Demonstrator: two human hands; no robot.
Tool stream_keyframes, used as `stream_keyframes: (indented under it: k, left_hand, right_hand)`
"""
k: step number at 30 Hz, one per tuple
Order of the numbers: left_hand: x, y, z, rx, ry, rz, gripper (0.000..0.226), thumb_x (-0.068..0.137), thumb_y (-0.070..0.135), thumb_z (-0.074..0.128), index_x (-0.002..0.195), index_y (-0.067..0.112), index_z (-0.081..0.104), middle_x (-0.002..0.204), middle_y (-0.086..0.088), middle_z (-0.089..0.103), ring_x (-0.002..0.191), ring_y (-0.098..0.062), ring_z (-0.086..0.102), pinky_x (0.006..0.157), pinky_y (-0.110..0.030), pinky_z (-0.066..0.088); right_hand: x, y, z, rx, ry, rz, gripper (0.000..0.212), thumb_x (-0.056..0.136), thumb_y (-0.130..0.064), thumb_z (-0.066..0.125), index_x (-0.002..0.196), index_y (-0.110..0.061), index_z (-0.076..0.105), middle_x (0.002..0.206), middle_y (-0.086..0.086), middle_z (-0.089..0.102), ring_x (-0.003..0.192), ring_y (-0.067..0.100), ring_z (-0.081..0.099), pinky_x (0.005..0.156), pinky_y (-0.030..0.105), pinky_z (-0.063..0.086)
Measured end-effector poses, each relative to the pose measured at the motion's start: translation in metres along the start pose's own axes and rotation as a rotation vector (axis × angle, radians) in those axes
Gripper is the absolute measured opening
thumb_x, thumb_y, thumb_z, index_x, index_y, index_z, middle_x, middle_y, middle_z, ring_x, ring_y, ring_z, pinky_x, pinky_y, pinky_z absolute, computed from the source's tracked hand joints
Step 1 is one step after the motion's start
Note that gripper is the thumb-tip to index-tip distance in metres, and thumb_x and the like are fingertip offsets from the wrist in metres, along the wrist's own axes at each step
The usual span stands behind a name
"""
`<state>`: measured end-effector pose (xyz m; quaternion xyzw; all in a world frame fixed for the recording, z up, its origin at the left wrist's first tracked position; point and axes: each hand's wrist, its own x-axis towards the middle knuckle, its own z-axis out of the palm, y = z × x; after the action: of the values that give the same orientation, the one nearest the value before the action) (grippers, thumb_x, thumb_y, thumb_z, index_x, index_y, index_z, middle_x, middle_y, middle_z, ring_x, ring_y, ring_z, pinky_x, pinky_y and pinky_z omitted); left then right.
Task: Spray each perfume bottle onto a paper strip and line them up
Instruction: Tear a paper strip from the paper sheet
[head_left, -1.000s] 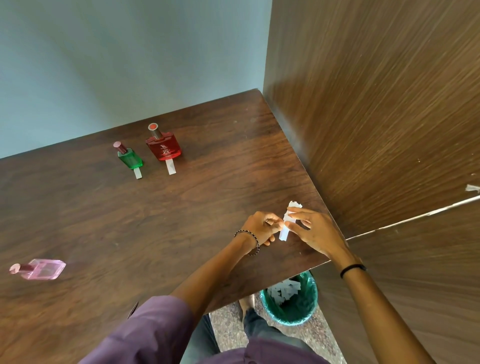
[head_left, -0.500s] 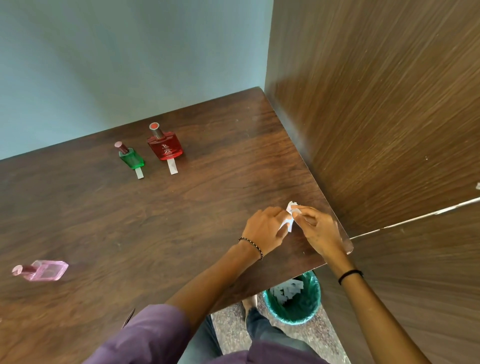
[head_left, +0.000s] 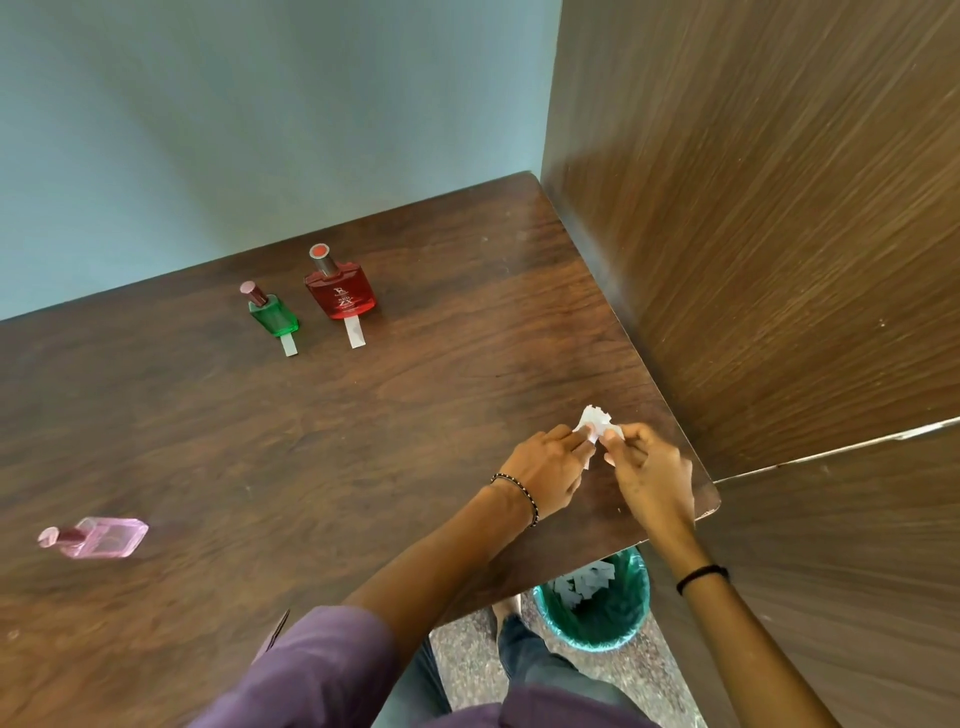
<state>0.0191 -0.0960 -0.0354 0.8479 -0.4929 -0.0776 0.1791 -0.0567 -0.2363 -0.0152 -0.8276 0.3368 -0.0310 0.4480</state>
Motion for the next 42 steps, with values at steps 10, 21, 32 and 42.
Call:
stream_keyframes:
  k: [10, 21, 32, 42]
  left_hand:
    - [0.009, 0.015, -0.015, 0.015, -0.135, -0.133, 0.051, 0.089, 0.009, 0.056, 0.137, 0.000, 0.045, 0.136, -0.014, 0.054, 0.116, -0.034, 0.048, 0.078, -0.045, 0.055]
    - [0.017, 0.019, -0.022, 0.002, -0.224, -0.244, 0.047, 0.089, 0.016, 0.056, 0.134, 0.006, 0.043, 0.109, -0.015, 0.063, 0.114, -0.027, 0.051, 0.075, -0.041, 0.053]
    - [-0.014, 0.008, -0.042, -0.617, 0.038, -0.676, 0.025, 0.095, 0.018, 0.048, 0.102, 0.012, 0.072, 0.093, -0.006, 0.073, 0.083, -0.022, 0.065, 0.075, -0.029, 0.048]
    - [-0.084, -0.033, -0.079, -1.396, 0.476, -1.165, 0.025, 0.096, 0.028, 0.060, 0.078, 0.013, 0.070, 0.063, 0.002, 0.072, 0.057, -0.004, 0.070, 0.062, -0.025, 0.057]
  right_hand:
    - [-0.006, -0.019, 0.002, -0.146, -0.068, -0.007, 0.022, 0.105, -0.032, 0.047, 0.101, -0.014, 0.060, 0.074, -0.001, 0.066, 0.075, 0.016, 0.059, 0.052, 0.025, 0.037]
    - [-0.026, -0.008, 0.000, 0.289, 0.104, 0.076, 0.014, 0.105, -0.026, 0.050, 0.104, -0.013, 0.057, 0.102, -0.003, 0.078, 0.095, 0.005, 0.075, 0.085, 0.028, 0.060]
    - [-0.035, -0.037, -0.006, 0.209, -0.016, -0.111, 0.014, 0.097, -0.035, 0.066, 0.102, -0.024, 0.073, 0.093, -0.015, 0.077, 0.082, 0.001, 0.074, 0.078, 0.035, 0.062]
    - [-0.049, -0.082, 0.066, -0.073, -0.288, -0.594, 0.013, 0.093, -0.020, 0.072, 0.105, -0.020, 0.078, 0.106, -0.007, 0.075, 0.093, 0.003, 0.066, 0.087, 0.015, 0.051]
